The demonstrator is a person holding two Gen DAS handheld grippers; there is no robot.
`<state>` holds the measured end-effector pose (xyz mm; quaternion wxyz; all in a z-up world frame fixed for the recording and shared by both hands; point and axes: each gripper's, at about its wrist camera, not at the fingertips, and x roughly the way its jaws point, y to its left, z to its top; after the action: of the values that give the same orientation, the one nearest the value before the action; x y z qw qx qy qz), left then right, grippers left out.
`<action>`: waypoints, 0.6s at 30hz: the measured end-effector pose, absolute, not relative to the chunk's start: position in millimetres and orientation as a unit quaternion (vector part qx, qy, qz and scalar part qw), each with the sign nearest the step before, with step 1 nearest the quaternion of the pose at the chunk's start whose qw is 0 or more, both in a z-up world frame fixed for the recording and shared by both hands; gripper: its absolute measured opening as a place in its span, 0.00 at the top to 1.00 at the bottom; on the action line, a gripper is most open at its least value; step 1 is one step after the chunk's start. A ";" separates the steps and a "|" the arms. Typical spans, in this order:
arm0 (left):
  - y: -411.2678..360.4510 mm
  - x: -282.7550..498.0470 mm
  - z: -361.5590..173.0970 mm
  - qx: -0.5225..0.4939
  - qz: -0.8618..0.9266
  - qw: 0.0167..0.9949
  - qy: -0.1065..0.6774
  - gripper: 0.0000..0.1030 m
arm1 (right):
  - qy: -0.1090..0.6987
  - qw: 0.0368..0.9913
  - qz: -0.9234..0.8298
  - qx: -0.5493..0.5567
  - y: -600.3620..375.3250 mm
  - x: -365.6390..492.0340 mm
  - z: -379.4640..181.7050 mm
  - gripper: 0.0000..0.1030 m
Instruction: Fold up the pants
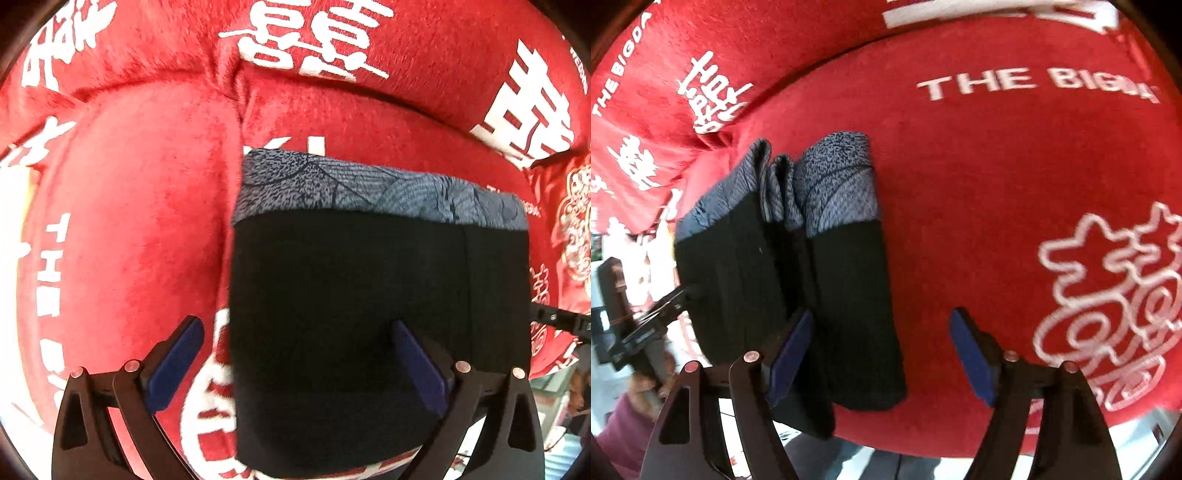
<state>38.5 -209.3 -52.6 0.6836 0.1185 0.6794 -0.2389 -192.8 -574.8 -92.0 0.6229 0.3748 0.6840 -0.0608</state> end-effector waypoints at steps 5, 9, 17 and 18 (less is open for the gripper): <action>-199.0 20.8 -27.6 0.147 -0.224 0.702 0.659 0.01 | 0.668 0.666 -0.082 0.322 -550.4 -195.2 -48.3 0.23; -203.1 5.3 -33.0 0.198 -0.190 0.700 0.659 0.01 | 0.647 0.703 -0.042 0.291 -514.9 -182.9 -22.0 0.33; -221.3 -7.8 -47.0 0.191 -0.208 0.721 0.633 0.01 | 0.680 0.690 -0.026 0.247 -485.6 -158.8 -61.0 0.51; -222.3 -5.9 -48.3 0.185 -0.209 0.721 0.634 0.01 | 0.680 0.691 -0.025 0.244 -487.3 -155.6 -64.6 0.51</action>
<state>-5.9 -222.3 -48.3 0.7213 0.1851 0.6337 -0.2094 -155.6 -487.3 -64.6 0.6913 0.2435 0.6798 -0.0246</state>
